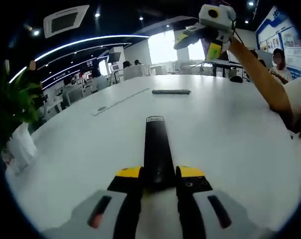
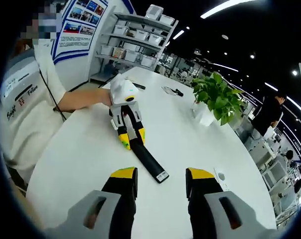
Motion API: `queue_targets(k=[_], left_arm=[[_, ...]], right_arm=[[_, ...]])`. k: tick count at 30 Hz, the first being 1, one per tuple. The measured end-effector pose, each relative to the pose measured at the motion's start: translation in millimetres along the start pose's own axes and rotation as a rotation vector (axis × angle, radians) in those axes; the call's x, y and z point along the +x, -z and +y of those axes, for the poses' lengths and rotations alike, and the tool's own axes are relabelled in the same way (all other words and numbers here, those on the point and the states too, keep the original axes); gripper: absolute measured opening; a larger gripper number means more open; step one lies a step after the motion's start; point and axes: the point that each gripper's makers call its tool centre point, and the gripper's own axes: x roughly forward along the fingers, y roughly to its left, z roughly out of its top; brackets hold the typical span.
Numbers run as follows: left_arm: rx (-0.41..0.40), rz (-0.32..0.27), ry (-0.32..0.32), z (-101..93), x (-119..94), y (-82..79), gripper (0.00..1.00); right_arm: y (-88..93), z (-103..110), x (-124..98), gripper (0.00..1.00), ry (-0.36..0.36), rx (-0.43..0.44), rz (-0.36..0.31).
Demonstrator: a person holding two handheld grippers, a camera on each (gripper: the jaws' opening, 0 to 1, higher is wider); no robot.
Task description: Pflip the remote and laser pointer to the front side, press the buttons, and align them neatly on the table
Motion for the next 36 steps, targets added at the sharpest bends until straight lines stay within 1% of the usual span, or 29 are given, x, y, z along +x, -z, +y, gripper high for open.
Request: queue_targets(k=[1, 3, 4, 5, 6, 7, 9, 10, 12, 15, 17, 18, 19, 20, 22, 23, 25, 26, 27, 29, 31, 33, 35, 36], left_arm=[[-0.021, 0.000, 0.002, 0.6, -0.3, 0.2, 0.28], [-0.058, 0.000, 0.003, 1.7, -0.9, 1.1, 0.28], [-0.097, 0.004, -0.008, 4.0, -1.8, 2.3, 0.28], [-0.122, 0.010, -0.030, 9.3, -2.3, 4.0, 0.28], [-0.113, 0.009, -0.034, 12.2, -3.2, 4.1, 0.28], [-0.111, 0.008, -0.040, 14.0, -3.6, 4.9, 0.28], [-0.103, 0.007, -0.047, 15.0, -3.1, 4.8, 0.28], [-0.093, 0.003, -0.045, 14.7, -2.8, 4.2, 0.28], [-0.083, -0.007, -0.042, 14.2, -1.9, 3.8, 0.28], [-0.107, -0.020, -0.031, 15.1, -0.9, 4.6, 0.28], [-0.129, -0.025, -0.021, 14.4, -0.4, 5.1, 0.28], [-0.143, -0.026, -0.020, 14.8, 0.5, 5.7, 0.28], [-0.151, -0.026, -0.020, 14.2, 0.6, 5.9, 0.28], [-0.157, -0.026, -0.020, 13.4, 0.6, 6.1, 0.28], [-0.154, -0.026, -0.020, 12.5, 0.8, 6.3, 0.28], [-0.157, -0.026, -0.018, 13.0, 1.1, 6.3, 0.28], [-0.149, -0.027, -0.002, 14.4, 1.8, 6.2, 0.28], [-0.121, -0.006, 0.010, 14.1, 1.3, 6.9, 0.28], [-0.103, -0.004, 0.027, 14.1, 2.0, 5.8, 0.28], [-0.114, 0.008, 0.066, 14.6, 2.9, 5.9, 0.28], [-0.083, 0.022, 0.101, 14.6, 2.3, 6.3, 0.28], [-0.071, 0.038, 0.116, 14.8, 3.7, 5.8, 0.28], [-0.055, 0.077, 0.131, 13.1, 3.8, 6.3, 0.28], [-0.056, 0.110, 0.135, 14.3, 5.7, 5.4, 0.28]], right_arm=[[-3.1, 1.3, 1.2, 0.41, -0.009, -0.001, -0.015], [-2.9, 0.9, 4.6, 0.41, -0.014, -0.002, -0.017], [0.0, 0.6, 7.6, 0.41, -0.016, -0.001, -0.004], [7.8, -1.5, 9.3, 0.38, -0.007, -0.009, 0.036], [15.3, -2.7, 11.4, 0.37, 0.002, -0.012, 0.078], [18.8, -2.3, 14.4, 0.37, -0.001, -0.006, 0.092], [18.6, -4.9, 19.4, 0.37, 0.000, -0.002, 0.073], [17.6, -8.7, 23.5, 0.37, 0.005, 0.019, 0.048], [20.1, -10.3, 29.0, 0.37, 0.009, 0.024, 0.049], [23.7, -7.3, 35.9, 0.37, -0.007, 0.040, 0.055], [27.5, -5.9, 40.7, 0.33, -0.017, 0.049, 0.062], [32.4, -6.5, 42.7, 0.31, -0.015, 0.062, 0.086], [40.7, -8.5, 43.5, 0.31, -0.003, 0.073, 0.132], [46.0, -9.9, 44.9, 0.33, 0.007, 0.078, 0.162], [45.9, -8.5, 49.7, 0.32, -0.002, 0.075, 0.150], [45.7, -6.5, 52.2, 0.32, -0.015, 0.090, 0.135], [46.2, -8.0, 54.5, 0.32, -0.017, 0.108, 0.114], [46.5, -9.1, 55.7, 0.32, -0.012, 0.120, 0.107], [47.0, -8.7, 56.3, 0.32, -0.016, 0.129, 0.102], [45.6, -7.2, 56.3, 0.33, -0.022, 0.135, 0.093], [43.5, -6.0, 54.8, 0.35, -0.027, 0.133, 0.089], [40.1, -5.3, 52.2, 0.37, -0.027, 0.127, 0.083], [38.3, -4.8, 51.0, 0.37, -0.026, 0.122, 0.083], [37.3, -4.3, 50.4, 0.37, -0.026, 0.113, 0.086]])
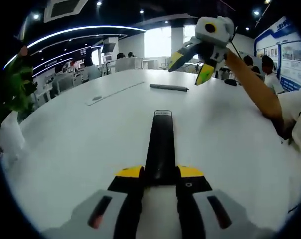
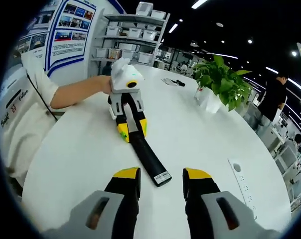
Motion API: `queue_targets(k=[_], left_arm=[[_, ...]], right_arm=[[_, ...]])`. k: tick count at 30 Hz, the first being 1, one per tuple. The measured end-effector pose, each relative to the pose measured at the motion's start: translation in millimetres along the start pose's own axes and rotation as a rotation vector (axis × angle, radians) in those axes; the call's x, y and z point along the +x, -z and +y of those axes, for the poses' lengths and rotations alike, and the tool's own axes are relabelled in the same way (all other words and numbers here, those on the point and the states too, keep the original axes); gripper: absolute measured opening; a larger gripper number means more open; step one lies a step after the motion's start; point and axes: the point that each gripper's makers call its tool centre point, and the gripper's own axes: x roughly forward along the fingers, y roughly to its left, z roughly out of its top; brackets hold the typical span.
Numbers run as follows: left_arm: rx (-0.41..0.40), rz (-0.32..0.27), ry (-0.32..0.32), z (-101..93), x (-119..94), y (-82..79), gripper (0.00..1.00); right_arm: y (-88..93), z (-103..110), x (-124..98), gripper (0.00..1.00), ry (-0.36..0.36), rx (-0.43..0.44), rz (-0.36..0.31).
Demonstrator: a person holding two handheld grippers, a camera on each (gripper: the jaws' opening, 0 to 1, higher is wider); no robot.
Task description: Pflip the remote and laser pointer to the front side, press the buttons, and align them neatly on the table
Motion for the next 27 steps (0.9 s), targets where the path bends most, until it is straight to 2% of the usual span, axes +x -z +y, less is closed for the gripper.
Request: queue_targets(k=[2, 5, 8, 10, 17, 21, 23, 24, 27], left_arm=[[0.006, 0.035, 0.002, -0.5, 1.4, -0.7, 0.28], [0.002, 0.049, -0.005, -1.5, 2.1, -0.5, 0.28], [-0.006, 0.024, -0.009, -1.5, 1.8, 0.6, 0.28], [-0.033, -0.001, -0.028, -1.6, 2.2, -0.3, 0.28], [-0.033, -0.009, -0.048, -4.5, 0.0, 1.7, 0.28], [-0.032, -0.052, -0.025, -0.4, -0.9, 2.6, 0.28], [-0.066, -0.067, -0.013, 0.9, -1.1, 1.3, 0.27], [-0.068, -0.067, -0.013, 1.4, -1.2, 1.3, 0.27], [-0.049, -0.063, -0.020, -0.7, -0.7, 1.4, 0.27]], right_arm=[[0.0, -0.2, 1.0, 0.37, -0.007, -0.009, 0.003], [6.0, 2.1, 5.6, 0.34, -0.024, 0.002, 0.033], [18.7, 3.2, 10.5, 0.37, -0.023, -0.016, 0.094], [22.3, -0.6, 14.2, 0.38, -0.005, -0.019, 0.111], [19.8, 0.8, 23.0, 0.35, -0.016, -0.012, 0.099], [25.1, -2.3, 31.6, 0.35, -0.009, -0.012, 0.113], [30.6, -3.9, 36.3, 0.35, -0.004, -0.022, 0.137], [35.6, -2.5, 38.8, 0.35, -0.007, -0.029, 0.163], [40.5, -1.6, 43.1, 0.35, -0.011, -0.034, 0.187]])
